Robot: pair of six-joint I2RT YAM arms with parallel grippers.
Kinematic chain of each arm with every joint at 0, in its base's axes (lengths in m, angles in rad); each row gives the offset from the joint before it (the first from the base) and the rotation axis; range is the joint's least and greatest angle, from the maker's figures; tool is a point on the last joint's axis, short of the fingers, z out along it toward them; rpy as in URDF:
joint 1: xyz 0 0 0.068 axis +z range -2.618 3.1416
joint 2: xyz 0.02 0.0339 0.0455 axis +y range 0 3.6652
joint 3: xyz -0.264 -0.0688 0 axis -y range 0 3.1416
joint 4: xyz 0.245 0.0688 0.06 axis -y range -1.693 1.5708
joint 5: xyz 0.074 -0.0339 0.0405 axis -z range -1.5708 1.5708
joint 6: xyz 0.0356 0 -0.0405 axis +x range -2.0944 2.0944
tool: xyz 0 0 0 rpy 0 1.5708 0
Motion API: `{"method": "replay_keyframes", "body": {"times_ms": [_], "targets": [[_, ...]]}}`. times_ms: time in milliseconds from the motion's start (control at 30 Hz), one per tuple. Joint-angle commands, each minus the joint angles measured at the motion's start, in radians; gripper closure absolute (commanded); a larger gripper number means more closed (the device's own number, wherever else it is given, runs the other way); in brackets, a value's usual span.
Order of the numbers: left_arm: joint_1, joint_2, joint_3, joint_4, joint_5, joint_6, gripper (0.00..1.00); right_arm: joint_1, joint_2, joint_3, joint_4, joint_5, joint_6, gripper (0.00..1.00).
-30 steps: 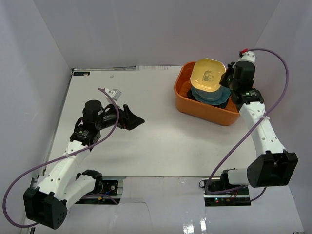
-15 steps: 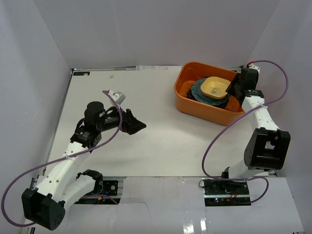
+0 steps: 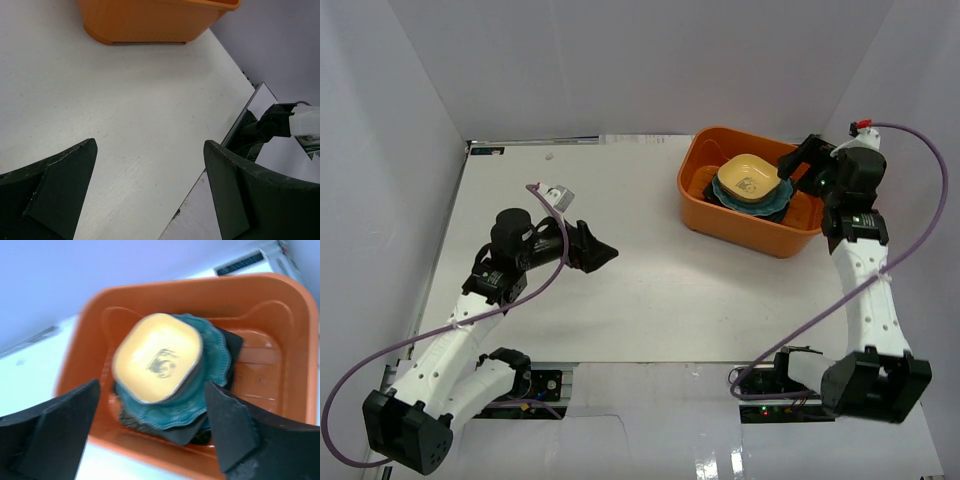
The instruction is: Place the plates into the plastic bin on the countertop
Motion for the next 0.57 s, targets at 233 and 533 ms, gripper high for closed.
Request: {"method": "replay_keyframes", "body": {"times_ms": [233,533], "targets": [[-0.002,-0.074,0.224,-0.018,-0.042,-0.086,0.02,0.044,-0.464,-0.329,0.165,-0.421,0.191,0.10],[-0.002,-0.257,0.212,-0.173,-0.277,-0.103,0.02,0.044,-0.747,-0.372,0.031,-0.467,0.136,0.10]]}}
